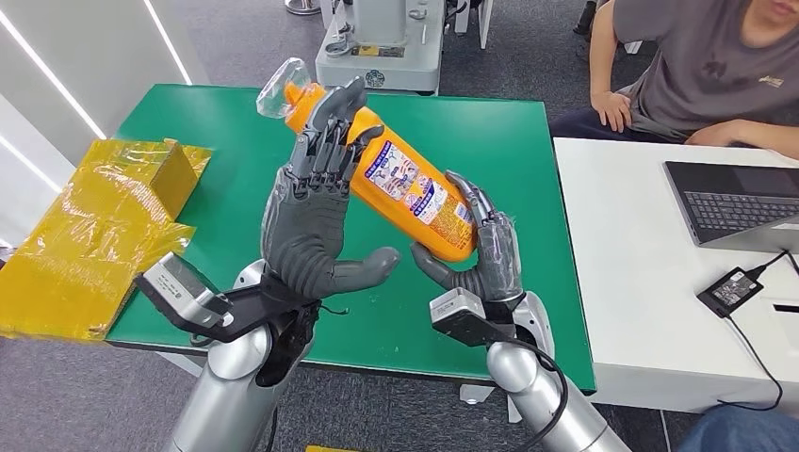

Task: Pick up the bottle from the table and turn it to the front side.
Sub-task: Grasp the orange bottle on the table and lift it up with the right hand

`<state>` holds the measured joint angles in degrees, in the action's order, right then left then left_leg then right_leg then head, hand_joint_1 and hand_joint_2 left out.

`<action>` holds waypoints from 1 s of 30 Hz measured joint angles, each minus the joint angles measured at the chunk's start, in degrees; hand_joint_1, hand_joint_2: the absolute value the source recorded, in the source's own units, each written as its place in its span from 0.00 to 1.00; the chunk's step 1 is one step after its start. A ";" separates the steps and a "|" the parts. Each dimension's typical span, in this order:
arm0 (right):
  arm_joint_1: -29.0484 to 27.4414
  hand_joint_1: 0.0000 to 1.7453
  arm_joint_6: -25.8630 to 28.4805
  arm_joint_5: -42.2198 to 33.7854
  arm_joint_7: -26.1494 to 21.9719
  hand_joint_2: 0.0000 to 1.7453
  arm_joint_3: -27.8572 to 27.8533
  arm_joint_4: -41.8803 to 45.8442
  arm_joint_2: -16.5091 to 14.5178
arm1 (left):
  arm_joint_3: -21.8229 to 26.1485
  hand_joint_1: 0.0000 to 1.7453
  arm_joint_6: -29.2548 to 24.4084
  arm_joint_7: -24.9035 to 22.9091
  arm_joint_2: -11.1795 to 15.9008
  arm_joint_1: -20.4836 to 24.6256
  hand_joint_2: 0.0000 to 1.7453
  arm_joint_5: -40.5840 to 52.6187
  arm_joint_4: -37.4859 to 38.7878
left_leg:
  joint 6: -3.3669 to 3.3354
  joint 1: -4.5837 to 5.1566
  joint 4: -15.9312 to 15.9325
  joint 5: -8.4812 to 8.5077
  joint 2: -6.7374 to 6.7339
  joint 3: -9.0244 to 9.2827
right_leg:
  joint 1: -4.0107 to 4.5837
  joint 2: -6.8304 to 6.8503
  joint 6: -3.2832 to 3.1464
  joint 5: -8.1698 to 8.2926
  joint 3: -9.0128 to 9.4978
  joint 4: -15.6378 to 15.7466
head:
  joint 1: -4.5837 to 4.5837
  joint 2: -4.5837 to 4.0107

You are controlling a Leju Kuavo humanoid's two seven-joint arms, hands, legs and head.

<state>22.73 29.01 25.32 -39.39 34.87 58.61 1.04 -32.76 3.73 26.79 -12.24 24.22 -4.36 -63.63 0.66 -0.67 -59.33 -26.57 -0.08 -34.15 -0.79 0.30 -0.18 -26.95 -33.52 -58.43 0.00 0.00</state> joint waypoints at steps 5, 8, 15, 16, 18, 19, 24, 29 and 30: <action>-0.69 1.00 1.43 0.53 1.07 1.00 -0.39 0.36 -0.03 | 0.01 0.00 -1.52 1.02 0.01 -0.29 1.00 0.44 0.11 | 0.00 0.00 0.00 0.00 0.00 0.00 | 0.00 0.00 0.00 0.00 0.00 0.00 | 0.00 0.00; -1.94 1.00 3.74 1.35 4.50 1.00 -1.70 0.65 -0.04 | 0.24 0.00 -6.05 3.19 0.02 -1.25 1.00 1.36 -0.19 | 0.00 0.00 0.00 0.00 0.01 -0.01 | 0.00 0.01 0.00 0.00 0.01 0.00 | -0.01 0.00; -2.22 1.00 5.43 0.83 6.66 1.00 -4.39 -0.36 -0.04 | 1.80 0.00 -10.60 4.65 0.17 -2.98 1.00 1.10 -2.80 | 0.00 0.00 0.00 0.00 0.02 -0.02 | 0.00 0.02 0.00 0.00 0.01 0.00 | 0.00 0.00; -2.23 1.00 5.77 0.67 6.56 1.00 -4.70 -0.50 -0.04 | 1.95 0.00 -10.92 4.81 0.23 -3.18 1.00 1.02 -3.10 | 0.00 0.00 0.00 0.00 0.02 -0.01 | 0.00 0.02 0.00 0.00 0.01 0.00 | 0.00 0.00; -2.31 1.00 6.53 0.24 6.01 1.00 -5.26 -0.68 -0.04 | 2.26 0.00 -11.52 5.22 0.34 -3.52 1.00 0.86 -3.49 | 0.00 0.00 0.00 0.00 0.02 -0.01 | 0.00 0.02 0.00 0.00 0.01 0.00 | 0.00 0.00; -2.37 1.00 6.99 -0.01 5.55 1.00 -5.53 -0.73 -0.04 | 2.42 0.00 -11.82 5.41 0.37 -3.68 1.00 0.77 -3.61 | 0.00 0.00 0.00 0.00 0.02 -0.01 | 0.00 0.02 0.00 0.00 0.01 0.00 | 0.00 0.00; -2.60 1.00 9.30 -2.86 1.36 1.00 -6.32 -0.73 -0.19 | 2.98 0.00 -13.48 5.65 0.37 -4.00 1.00 0.25 -3.57 | 0.00 0.00 0.00 0.00 0.01 -0.01 | 0.00 0.02 0.00 0.00 0.00 0.00 | 0.00 0.00; -2.74 1.00 9.98 -4.62 -0.49 1.00 -6.27 0.29 -0.52 | 3.19 0.00 -14.37 5.62 0.35 -3.13 1.00 0.01 -1.16 | 0.00 0.00 0.00 0.00 0.02 -0.01 | 0.00 0.03 0.00 0.00 0.00 0.00 | -0.01 0.00; -2.77 1.00 10.02 -4.78 -0.52 1.00 -6.12 0.80 -0.53 | 3.22 0.00 -14.47 5.64 0.33 -2.71 1.00 -0.04 -0.12 | 0.00 0.00 0.00 0.00 0.01 -0.01 | 0.00 0.03 0.00 0.00 0.00 0.00 | -0.01 0.00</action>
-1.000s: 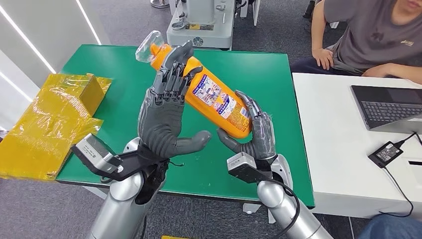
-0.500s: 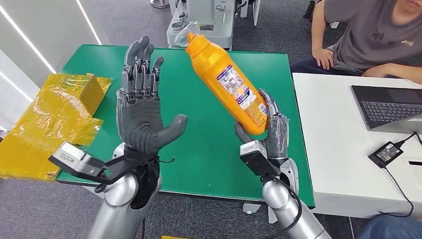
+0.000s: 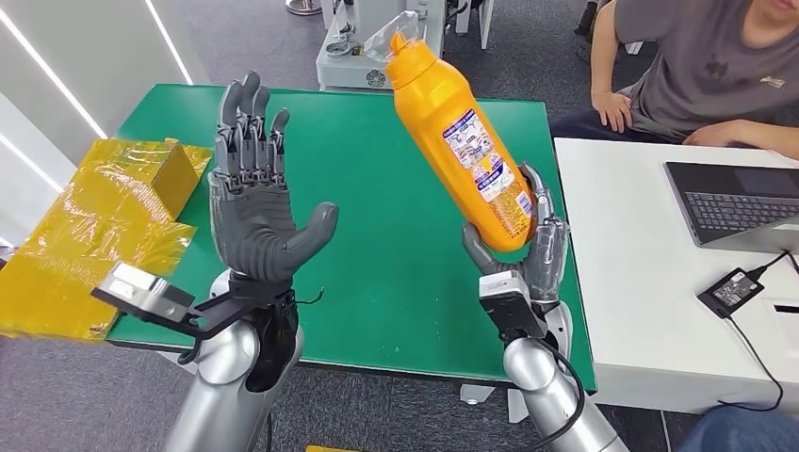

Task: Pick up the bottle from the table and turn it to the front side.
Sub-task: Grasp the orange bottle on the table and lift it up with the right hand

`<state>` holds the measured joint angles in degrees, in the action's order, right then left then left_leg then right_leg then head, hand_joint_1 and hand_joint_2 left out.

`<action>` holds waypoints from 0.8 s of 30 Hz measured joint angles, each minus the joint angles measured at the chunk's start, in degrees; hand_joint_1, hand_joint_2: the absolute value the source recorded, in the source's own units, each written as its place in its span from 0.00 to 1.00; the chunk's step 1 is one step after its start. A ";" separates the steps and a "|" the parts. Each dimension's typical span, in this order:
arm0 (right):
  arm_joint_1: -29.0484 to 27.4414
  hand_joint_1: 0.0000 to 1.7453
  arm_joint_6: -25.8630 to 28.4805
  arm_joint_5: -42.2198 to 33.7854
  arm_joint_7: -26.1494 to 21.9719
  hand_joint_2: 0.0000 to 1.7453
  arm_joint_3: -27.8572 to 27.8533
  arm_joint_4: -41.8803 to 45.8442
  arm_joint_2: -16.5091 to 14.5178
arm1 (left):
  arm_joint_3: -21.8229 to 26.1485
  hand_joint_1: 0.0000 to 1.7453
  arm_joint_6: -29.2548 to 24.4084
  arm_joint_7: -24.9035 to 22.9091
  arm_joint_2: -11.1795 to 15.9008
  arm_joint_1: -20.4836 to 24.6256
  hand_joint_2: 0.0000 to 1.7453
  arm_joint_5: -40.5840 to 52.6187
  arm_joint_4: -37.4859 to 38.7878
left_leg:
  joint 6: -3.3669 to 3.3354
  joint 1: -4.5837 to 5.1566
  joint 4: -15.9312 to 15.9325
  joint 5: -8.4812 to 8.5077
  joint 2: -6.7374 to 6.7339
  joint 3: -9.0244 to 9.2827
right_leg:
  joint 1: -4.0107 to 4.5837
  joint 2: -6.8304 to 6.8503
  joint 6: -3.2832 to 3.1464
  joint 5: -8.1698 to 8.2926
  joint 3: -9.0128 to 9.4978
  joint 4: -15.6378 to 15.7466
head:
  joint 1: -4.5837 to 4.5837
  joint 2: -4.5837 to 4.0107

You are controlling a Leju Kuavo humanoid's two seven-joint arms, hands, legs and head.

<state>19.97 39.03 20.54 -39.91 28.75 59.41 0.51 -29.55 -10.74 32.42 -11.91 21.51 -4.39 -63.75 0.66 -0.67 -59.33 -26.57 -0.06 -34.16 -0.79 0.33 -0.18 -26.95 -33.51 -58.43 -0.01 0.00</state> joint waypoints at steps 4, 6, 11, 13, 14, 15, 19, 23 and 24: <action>-0.02 1.00 0.03 -0.86 -0.09 1.00 1.02 1.76 -0.01 | 0.02 0.00 -0.49 0.63 -0.12 1.67 1.00 -0.14 4.27 | 0.00 0.00 0.00 0.00 -0.02 0.01 | 0.00 -0.02 0.00 0.00 0.00 0.00 | 0.01 0.00; -0.02 1.00 0.03 -1.39 -0.10 1.00 1.72 2.44 -0.01 | 0.02 0.00 -0.51 0.93 -0.18 2.24 1.00 -0.35 6.07 | 0.00 0.00 0.00 0.00 -0.01 0.01 | 0.00 -0.02 0.00 0.00 0.00 0.00 | 0.01 0.00; -0.04 1.00 0.03 -2.51 -0.10 1.00 3.67 4.17 0.03 | 0.02 0.00 -0.50 1.24 -0.45 3.35 1.00 -0.93 9.53 | 0.00 0.00 0.00 0.00 -0.01 0.00 | 0.00 -0.03 0.00 0.00 -0.01 0.00 | 0.01 0.00; -0.04 1.00 0.03 -3.10 -0.11 1.00 4.67 4.76 0.08 | 0.02 0.00 -0.45 1.44 -0.50 3.71 1.00 -1.08 10.63 | 0.00 0.00 0.00 0.00 -0.02 0.00 | 0.00 -0.03 0.00 0.00 -0.02 0.00 | 0.01 0.00; -0.04 1.00 0.03 -3.40 -0.13 1.00 5.19 4.93 0.12 | 0.02 0.00 -0.42 1.57 -0.51 3.84 1.00 -1.11 11.01 | 0.00 0.00 0.00 0.00 -0.02 0.00 | 0.00 -0.03 0.00 0.00 -0.02 0.00 | 0.01 0.00; -0.04 1.00 0.03 -3.73 -0.13 1.00 5.71 5.02 0.17 | 0.02 0.00 -0.38 1.68 -0.53 3.92 1.00 -1.15 11.32 | 0.00 0.00 0.00 0.00 -0.02 0.00 | 0.00 -0.03 0.00 0.00 -0.02 0.00 | 0.01 0.00; -0.01 1.00 0.03 -4.69 -0.13 1.00 7.64 5.01 0.40 | 0.02 0.00 -0.04 1.85 -0.58 4.00 1.00 -1.23 11.88 | 0.00 0.00 0.00 0.00 -0.02 0.00 | 0.00 -0.03 0.00 0.00 -0.02 0.00 | 0.01 0.00; 0.15 1.00 -0.22 -4.93 -0.13 1.00 9.50 4.13 0.60 | 0.02 0.00 3.07 1.02 -0.60 3.96 1.00 -2.97 11.95 | 0.00 0.00 0.00 0.00 -0.01 0.00 | 0.00 -0.02 0.00 0.00 -0.01 0.00 | 0.01 0.00; 0.24 1.00 -0.38 -4.88 -0.13 1.00 9.88 3.74 0.60 | 0.02 0.00 4.14 0.76 -0.60 3.94 1.00 -3.53 11.95 | 0.00 0.00 0.00 0.00 -0.01 -0.01 | 0.00 -0.02 0.00 0.00 -0.01 0.00 | 0.01 0.00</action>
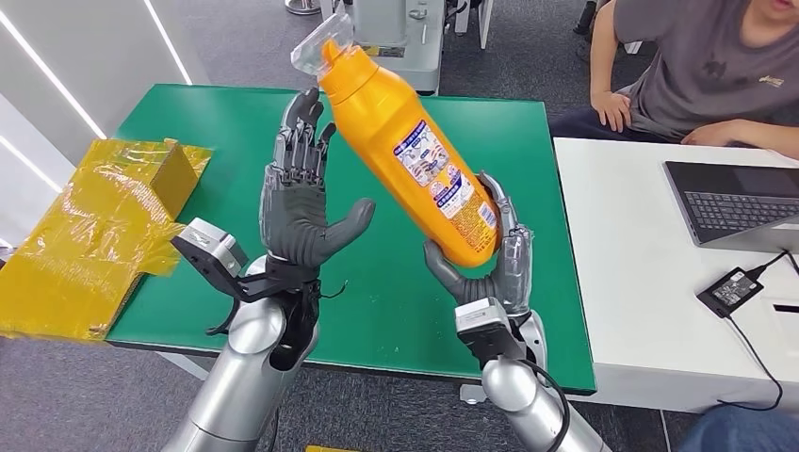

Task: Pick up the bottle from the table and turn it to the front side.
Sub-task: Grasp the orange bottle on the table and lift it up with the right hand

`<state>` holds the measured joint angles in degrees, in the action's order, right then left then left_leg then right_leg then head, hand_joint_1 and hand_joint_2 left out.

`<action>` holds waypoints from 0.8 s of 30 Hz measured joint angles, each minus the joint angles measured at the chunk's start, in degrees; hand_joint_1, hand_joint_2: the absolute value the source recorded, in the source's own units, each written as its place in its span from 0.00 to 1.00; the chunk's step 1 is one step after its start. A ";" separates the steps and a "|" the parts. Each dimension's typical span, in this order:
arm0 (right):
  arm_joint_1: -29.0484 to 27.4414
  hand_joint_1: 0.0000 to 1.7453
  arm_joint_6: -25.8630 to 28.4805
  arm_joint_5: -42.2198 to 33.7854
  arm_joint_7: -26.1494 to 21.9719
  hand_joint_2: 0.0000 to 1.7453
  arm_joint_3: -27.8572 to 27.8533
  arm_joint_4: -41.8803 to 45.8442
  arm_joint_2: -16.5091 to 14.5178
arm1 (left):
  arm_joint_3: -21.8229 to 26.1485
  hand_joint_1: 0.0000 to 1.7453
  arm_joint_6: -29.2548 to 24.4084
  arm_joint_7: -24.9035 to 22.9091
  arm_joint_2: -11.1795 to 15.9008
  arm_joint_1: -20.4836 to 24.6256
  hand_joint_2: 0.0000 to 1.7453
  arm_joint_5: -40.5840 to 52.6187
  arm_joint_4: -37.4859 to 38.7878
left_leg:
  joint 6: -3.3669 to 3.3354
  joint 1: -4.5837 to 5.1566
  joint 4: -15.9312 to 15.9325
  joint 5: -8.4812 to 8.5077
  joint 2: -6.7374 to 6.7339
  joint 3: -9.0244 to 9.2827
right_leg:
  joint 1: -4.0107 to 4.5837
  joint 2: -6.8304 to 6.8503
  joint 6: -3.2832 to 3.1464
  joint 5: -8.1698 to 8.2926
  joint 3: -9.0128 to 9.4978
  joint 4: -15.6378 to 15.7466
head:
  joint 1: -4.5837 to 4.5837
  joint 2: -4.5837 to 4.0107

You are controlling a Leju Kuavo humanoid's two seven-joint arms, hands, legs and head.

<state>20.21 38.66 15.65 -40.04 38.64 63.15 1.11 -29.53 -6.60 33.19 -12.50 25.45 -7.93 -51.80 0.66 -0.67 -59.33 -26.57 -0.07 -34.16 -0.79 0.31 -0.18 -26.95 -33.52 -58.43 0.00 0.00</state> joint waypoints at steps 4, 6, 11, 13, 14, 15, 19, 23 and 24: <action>0.32 1.00 -1.05 0.50 0.02 1.00 1.10 -1.93 0.00 | 0.01 0.00 2.33 -0.56 0.02 -0.25 1.00 -0.90 -0.31 | 0.00 0.00 0.00 0.00 0.01 0.00 | 0.00 0.01 0.00 0.00 0.00 0.00 | 0.00 0.00; 0.48 1.00 -1.90 0.92 0.02 1.00 1.33 -2.84 0.00 | 0.01 0.00 2.88 -1.04 0.07 -0.44 1.00 -0.85 -0.75 | 0.00 0.00 0.00 0.00 0.01 -0.01 | 0.00 0.01 0.00 0.00 0.00 0.00 | 0.00 0.00; 0.68 1.00 -5.48 2.28 0.08 1.00 1.31 -5.01 0.00 | 0.05 0.00 4.27 -2.92 0.62 -0.50 1.00 0.39 -2.25 | 0.00 0.00 0.00 0.00 0.01 0.00 | 0.00 0.00 0.00 0.00 0.00 0.00 | 0.00 0.00; 0.64 1.00 -6.62 2.85 0.03 1.00 1.32 -5.62 0.00 | 0.07 0.00 5.09 -3.80 0.96 -0.43 1.00 0.86 -2.78 | 0.00 0.00 0.00 0.00 0.01 0.00 | 0.00 0.01 0.00 0.00 0.00 0.00 | 0.00 0.00; 0.63 1.00 -6.95 3.19 0.01 1.00 1.34 -5.86 0.00 | 0.07 0.00 5.48 -4.20 1.13 -0.38 1.00 1.18 -2.95 | 0.00 0.00 0.00 0.00 0.01 0.00 | 0.00 0.01 0.00 0.00 0.00 0.00 | 0.00 0.00; 0.61 1.00 -7.22 3.56 0.00 1.00 1.35 -6.06 0.00 | 0.08 0.00 5.82 -4.61 1.30 -0.32 1.00 1.58 -3.06 | 0.00 0.00 0.00 0.00 0.01 0.00 | 0.00 0.01 0.00 0.00 0.00 0.00 | 0.00 0.00; 0.51 1.00 -8.46 5.22 -0.01 1.00 1.01 -6.58 -0.01 | 0.12 0.00 7.10 -5.93 1.74 -0.02 1.00 3.40 -3.13 | 0.00 0.00 0.00 0.00 0.00 0.00 | 0.00 0.00 0.00 0.00 0.00 0.00 | 0.00 0.00; 0.19 1.00 -9.66 6.67 -0.02 1.00 0.35 -6.71 -0.03 | 0.24 0.00 8.37 -6.38 1.77 0.17 1.00 4.55 -3.13 | 0.00 0.00 0.00 0.00 0.01 0.00 | 0.00 0.01 0.00 0.00 0.00 0.00 | 0.00 0.00; 0.07 1.00 -9.87 6.96 -0.02 1.00 0.21 -6.71 -0.04 | 0.26 0.00 8.56 -6.43 1.77 0.21 1.00 4.74 -3.13 | 0.00 0.00 0.00 0.00 0.01 -0.01 | 0.00 0.01 0.00 0.00 0.00 0.00 | 0.00 0.00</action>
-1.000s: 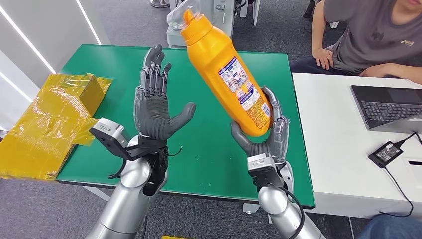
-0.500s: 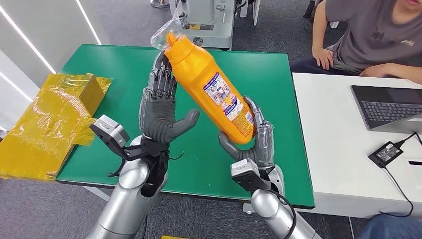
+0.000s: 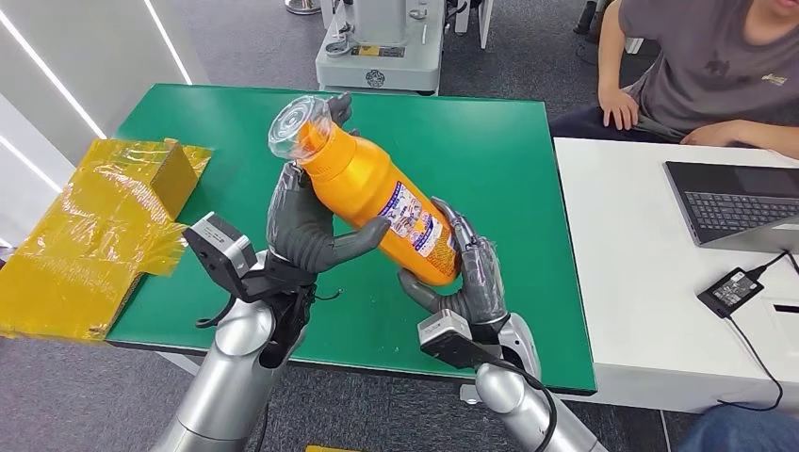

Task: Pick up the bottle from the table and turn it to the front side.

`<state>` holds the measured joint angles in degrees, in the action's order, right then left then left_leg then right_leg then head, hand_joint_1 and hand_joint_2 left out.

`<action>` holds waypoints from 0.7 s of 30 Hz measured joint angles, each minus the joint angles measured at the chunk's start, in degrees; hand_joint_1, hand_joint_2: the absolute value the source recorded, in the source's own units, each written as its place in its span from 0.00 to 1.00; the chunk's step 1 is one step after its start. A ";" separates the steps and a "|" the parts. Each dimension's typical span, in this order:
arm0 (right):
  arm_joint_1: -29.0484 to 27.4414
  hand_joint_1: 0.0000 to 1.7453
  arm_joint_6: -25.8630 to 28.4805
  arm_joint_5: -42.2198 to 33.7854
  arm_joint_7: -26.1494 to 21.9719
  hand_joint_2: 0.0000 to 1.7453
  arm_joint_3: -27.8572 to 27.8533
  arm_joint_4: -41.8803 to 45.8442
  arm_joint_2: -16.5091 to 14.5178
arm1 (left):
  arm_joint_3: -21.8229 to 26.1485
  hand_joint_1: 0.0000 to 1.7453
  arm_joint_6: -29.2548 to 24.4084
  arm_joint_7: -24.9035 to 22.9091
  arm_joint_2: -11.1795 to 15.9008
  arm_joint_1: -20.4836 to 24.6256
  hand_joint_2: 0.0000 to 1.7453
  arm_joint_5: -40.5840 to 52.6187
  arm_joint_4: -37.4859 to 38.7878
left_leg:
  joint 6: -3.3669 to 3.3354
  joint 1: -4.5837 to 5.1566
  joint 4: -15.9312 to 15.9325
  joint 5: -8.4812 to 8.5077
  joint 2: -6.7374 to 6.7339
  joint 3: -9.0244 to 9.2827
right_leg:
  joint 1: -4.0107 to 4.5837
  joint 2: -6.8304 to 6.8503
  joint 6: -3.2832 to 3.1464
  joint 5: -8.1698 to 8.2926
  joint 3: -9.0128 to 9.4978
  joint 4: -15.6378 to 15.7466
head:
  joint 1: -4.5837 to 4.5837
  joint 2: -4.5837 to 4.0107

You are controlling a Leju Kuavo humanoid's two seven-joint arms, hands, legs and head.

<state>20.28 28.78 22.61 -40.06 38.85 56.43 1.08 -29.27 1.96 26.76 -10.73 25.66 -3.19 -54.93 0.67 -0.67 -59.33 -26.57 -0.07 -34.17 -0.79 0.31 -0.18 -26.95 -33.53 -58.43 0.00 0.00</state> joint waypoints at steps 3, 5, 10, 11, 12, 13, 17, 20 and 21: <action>-0.31 1.00 -0.79 0.71 0.00 1.00 -0.45 0.00 -0.05 | 0.13 0.00 0.41 -0.03 0.00 0.17 1.00 0.35 0.00 | 0.00 0.00 0.00 0.00 0.00 0.00 | 0.00 0.00 0.00 0.00 0.00 0.00 | 0.00 0.00; -0.43 1.00 -1.51 1.39 0.03 1.00 -0.83 0.01 -0.08 | 0.32 0.00 0.55 -0.12 0.00 0.31 1.00 0.54 0.00 | 0.00 0.00 0.00 0.00 0.00 0.00 | 0.00 0.00 0.00 0.00 0.00 0.00 | 0.00 0.00; -0.47 1.00 -3.12 3.86 0.98 1.00 -1.62 0.01 -0.21 | 0.84 0.00 0.55 -0.34 0.03 0.49 1.00 0.79 0.00 | 0.00 0.00 0.00 0.00 0.00 0.01 | 0.00 0.00 0.00 0.00 0.00 -0.01 | 0.00 0.00; -0.47 1.00 -3.16 4.22 1.20 1.00 -1.71 0.00 -0.22 | 0.89 0.00 0.54 -0.36 0.08 0.51 1.00 0.80 0.00 | 0.00 0.00 0.00 0.00 0.00 0.01 | 0.00 0.00 0.00 0.00 0.00 -0.01 | 0.00 0.00; -0.47 1.00 -3.24 4.59 1.38 1.00 -1.78 -0.03 -0.22 | 0.91 0.00 0.53 -0.36 0.15 0.52 1.00 0.83 0.00 | 0.00 0.00 0.00 0.00 0.00 0.01 | 0.00 0.00 0.00 0.00 0.00 -0.01 | 0.00 0.00; -0.47 1.00 -3.36 4.91 1.50 1.00 -1.86 -0.07 -0.22 | 0.93 0.00 0.51 -0.37 0.22 0.54 1.00 0.86 0.00 | 0.00 0.00 0.00 0.00 0.00 0.01 | 0.00 0.00 0.00 0.00 0.00 -0.01 | 0.00 0.00; -0.46 1.00 -3.82 5.97 1.74 1.00 -2.34 -0.49 -0.22 | 0.97 0.75 0.42 -0.75 0.47 0.56 1.00 1.62 0.00 | 0.00 0.00 0.00 0.00 0.00 0.00 | 0.00 0.00 0.00 0.00 0.00 -0.01 | 0.00 0.00; -0.44 1.00 -3.90 6.36 1.84 1.00 -2.71 -0.63 -0.23 | 0.96 1.00 0.40 -0.89 0.57 0.55 1.00 2.36 0.01 | 0.00 0.00 0.00 0.00 0.00 0.00 | 0.00 0.00 0.00 0.00 0.00 0.00 | 0.00 0.00; -0.43 1.00 -3.91 6.48 1.88 1.00 -2.82 -0.67 -0.27 | 0.96 1.00 0.40 -0.89 0.58 0.55 1.00 2.58 0.02 | 0.00 0.00 0.00 0.00 0.00 0.00 | 0.00 0.00 0.00 0.00 0.00 0.00 | 0.00 0.00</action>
<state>19.85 24.87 29.09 -38.18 36.03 55.76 0.81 -28.32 2.36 25.88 -10.15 26.20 -0.61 -54.91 0.67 -0.67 -59.33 -26.57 -0.07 -34.17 -0.79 0.31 -0.18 -26.95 -33.52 -58.43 0.00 0.00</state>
